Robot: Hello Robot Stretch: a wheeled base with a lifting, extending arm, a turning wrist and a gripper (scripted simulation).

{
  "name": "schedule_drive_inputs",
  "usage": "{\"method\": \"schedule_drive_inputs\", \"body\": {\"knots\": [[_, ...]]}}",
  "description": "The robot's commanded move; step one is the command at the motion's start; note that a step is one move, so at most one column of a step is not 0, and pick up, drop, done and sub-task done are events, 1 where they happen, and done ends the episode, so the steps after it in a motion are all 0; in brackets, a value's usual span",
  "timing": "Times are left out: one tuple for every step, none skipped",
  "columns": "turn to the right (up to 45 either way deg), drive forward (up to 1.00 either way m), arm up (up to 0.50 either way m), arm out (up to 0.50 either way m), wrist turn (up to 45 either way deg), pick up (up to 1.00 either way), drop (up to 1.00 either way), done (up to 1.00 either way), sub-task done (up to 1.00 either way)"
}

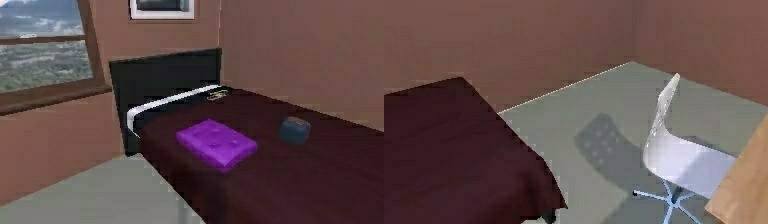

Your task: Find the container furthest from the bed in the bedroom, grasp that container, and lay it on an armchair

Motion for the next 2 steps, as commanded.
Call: {"method": "schedule_drive_inputs", "body": {"knots": [[-45.0, 0.00, 0.00, 0.00, 0.0, 0.00, 0.00, 0.00, 0.00], [-21.0, 0.00, 0.00, 0.00, 0.0, 0.00, 0.00, 0.00, 0.00]]}}
